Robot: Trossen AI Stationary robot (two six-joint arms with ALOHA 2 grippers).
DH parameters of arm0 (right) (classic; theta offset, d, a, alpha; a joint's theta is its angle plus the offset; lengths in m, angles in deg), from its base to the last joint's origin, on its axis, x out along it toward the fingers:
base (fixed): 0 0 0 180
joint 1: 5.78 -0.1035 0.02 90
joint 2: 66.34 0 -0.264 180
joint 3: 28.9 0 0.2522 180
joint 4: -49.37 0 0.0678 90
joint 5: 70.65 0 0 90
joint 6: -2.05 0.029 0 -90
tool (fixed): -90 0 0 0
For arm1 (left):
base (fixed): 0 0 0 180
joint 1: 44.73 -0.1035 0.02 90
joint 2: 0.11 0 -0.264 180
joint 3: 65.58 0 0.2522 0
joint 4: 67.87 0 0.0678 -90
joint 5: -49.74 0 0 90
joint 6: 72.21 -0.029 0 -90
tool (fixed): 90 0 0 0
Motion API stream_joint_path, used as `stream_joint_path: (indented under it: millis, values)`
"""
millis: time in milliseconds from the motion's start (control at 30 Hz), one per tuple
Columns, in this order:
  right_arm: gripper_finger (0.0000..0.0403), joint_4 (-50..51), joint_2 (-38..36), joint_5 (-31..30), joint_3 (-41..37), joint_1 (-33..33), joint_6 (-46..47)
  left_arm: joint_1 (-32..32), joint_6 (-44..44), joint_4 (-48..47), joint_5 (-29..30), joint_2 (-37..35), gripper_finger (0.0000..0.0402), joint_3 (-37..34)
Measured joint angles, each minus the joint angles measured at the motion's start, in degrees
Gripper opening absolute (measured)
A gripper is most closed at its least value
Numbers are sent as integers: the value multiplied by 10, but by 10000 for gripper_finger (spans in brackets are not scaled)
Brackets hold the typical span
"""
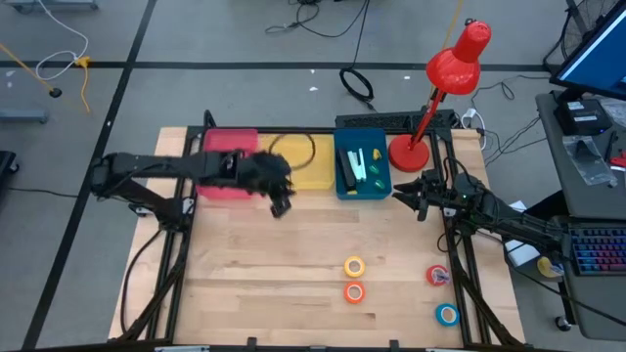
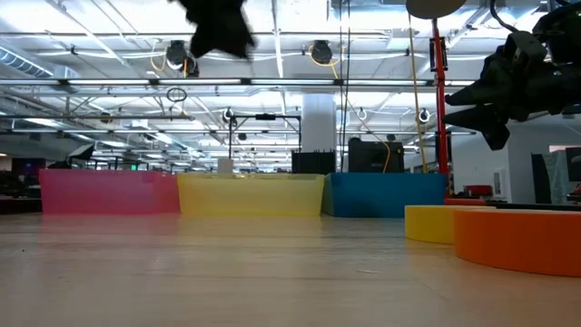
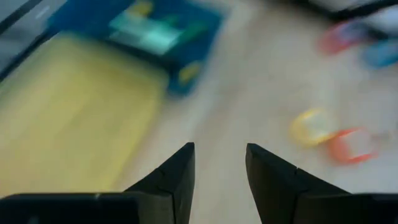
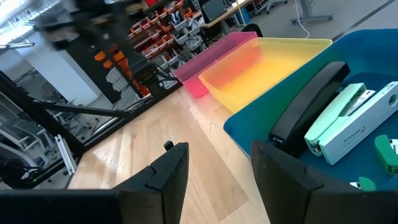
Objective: Pick and place Stapler, Stapler remover, tape
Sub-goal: Put the purple stapler remover into the red bin
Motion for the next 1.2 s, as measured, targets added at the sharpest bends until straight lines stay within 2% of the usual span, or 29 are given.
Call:
stream_joint_path:
  millis: [167, 267, 400, 533, 667, 800, 933, 1067, 1200]
  values:
    - [166, -2, 0, 0, 0, 0, 35, 88, 28, 148, 0, 15, 143, 0]
    - [165, -3, 0, 1, 0, 0, 105, 116, 28, 214, 9, 29, 143, 0]
    - [165, -8, 0, 12, 0, 0, 222, 129, 51, 255, 29, 55, 143, 0]
    - [164, -73, 0, 83, 0, 0, 254, 132, 81, 322, 31, 81, 143, -26]
    - [163, -207, 0, 189, 0, 0, 293, 141, 117, 431, 33, 99, 143, -82]
    - [157, -320, 0, 259, 2, 0, 342, 162, 158, 494, 99, 107, 143, -136]
    - [148, -336, 8, 288, 37, 0, 358, 192, 212, 516, 170, 107, 143, -177]
    - [136, -334, 46, 317, 95, 0, 340, 217, 241, 558, 222, 107, 143, -210]
    - [120, -327, 115, 380, 170, 0, 312, 225, 264, 565, 236, 107, 143, -233]
